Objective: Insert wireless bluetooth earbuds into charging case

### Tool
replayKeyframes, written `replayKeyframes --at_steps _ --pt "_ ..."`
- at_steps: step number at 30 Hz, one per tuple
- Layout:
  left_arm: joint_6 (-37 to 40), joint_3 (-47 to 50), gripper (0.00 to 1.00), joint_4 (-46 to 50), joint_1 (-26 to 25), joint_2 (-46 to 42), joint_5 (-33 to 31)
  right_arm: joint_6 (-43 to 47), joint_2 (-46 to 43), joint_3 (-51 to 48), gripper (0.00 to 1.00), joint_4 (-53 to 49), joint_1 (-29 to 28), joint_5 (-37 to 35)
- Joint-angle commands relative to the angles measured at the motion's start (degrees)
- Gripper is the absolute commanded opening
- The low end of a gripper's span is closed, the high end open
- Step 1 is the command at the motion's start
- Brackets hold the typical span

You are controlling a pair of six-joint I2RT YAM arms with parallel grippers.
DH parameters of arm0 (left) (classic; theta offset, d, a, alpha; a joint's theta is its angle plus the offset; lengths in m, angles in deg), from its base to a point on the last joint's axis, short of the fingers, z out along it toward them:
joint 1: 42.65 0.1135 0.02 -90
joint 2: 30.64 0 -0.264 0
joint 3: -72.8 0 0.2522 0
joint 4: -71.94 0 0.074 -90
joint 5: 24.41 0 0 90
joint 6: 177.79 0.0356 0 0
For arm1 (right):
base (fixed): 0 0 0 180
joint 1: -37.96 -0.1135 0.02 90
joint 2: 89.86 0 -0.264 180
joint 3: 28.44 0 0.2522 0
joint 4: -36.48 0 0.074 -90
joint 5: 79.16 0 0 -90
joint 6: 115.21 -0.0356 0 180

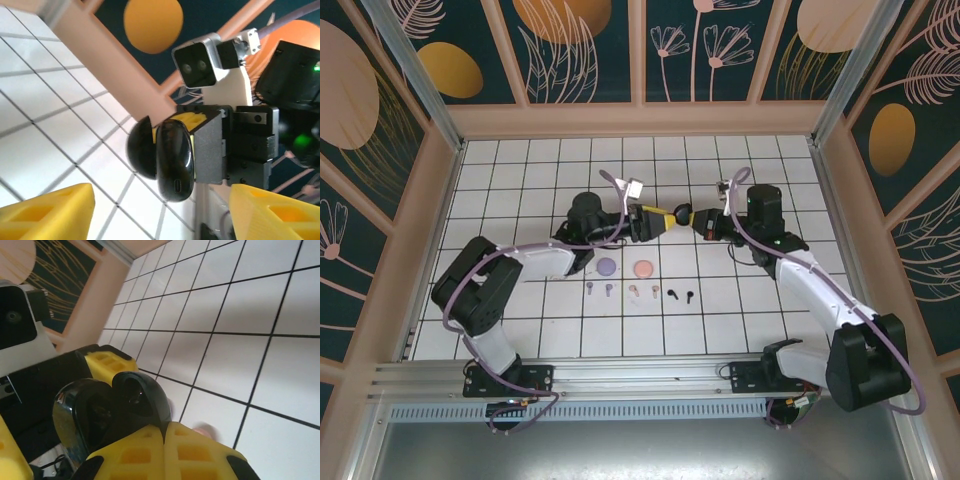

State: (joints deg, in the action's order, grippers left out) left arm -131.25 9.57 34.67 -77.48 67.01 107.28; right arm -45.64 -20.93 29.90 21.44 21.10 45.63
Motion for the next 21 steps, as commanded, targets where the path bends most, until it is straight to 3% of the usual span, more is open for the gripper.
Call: replayKeyframes --at_steps 1,6,9,12,21 --pt "13.0 -5.4 0.77 15.8 2.1 -4.9 -0.5 7.1 1.8 5.7 0.00 -7.5 0.3 -6.1" --pt "34.1 -21.8 0.81 48.7 2.7 -2.7 0.6 15.2 6.0 13.6 0.00 -14.8 0.0 -9.5" --pt "42.7 -30.8 0.81 63.3 2.9 1.1 1.4 20.3 8.2 17.7 0.00 -18.3 -0.5 -11.3" --pt "48.3 -38.2 0.78 73.5 3.2 5.1 2.1 25.1 10.0 20.8 0.00 -21.2 -0.8 -10.7" --pt "58.9 -50.7 0.66 91.7 3.6 11.8 6.8 33.0 14.5 27.3 0.00 -29.4 -4.1 -10.8"
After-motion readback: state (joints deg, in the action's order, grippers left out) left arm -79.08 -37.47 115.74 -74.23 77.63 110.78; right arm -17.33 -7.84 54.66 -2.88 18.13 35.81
